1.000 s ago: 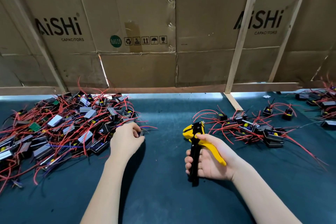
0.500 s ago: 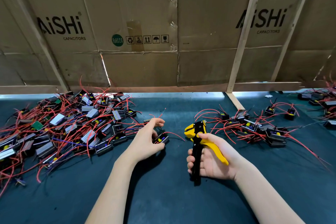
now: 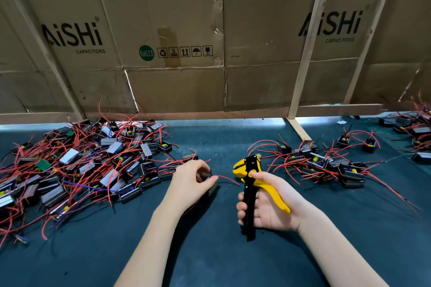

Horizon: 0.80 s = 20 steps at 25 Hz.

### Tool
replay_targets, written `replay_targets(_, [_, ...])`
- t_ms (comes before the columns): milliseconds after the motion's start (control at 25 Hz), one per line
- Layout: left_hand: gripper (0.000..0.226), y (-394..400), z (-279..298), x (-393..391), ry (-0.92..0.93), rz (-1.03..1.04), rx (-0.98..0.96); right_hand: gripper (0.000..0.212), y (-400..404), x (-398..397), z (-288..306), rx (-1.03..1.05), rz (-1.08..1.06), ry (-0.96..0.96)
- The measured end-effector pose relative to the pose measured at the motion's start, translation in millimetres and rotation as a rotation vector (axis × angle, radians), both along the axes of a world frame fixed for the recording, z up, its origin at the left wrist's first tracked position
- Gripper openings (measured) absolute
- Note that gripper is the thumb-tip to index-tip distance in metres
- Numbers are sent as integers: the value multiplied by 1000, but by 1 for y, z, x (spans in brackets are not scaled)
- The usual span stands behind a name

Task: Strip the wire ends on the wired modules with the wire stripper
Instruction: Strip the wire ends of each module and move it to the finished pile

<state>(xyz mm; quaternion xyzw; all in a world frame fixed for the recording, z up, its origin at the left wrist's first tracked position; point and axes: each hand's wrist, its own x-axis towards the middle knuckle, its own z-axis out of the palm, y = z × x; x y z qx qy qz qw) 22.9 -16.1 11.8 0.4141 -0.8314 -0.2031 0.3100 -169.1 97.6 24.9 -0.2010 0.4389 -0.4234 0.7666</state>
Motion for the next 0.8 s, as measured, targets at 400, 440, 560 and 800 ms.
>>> replay_targets(400, [13,11,-7,-19,-39,-138,-19,48,0,-2,-1,-20,15,3])
replay_targets(440, [11,10,-7,-19,-7,-116,-1,48,0,-2,-1,-22,12,-1])
replay_targets(560, [10,5,-5,-15,119,-65,100,47,0,-2,-2,-28,-1,-16])
replay_targets(800, [12,7,-5,-15,262,-92,208,48,1,-4,-1,-65,46,-16])
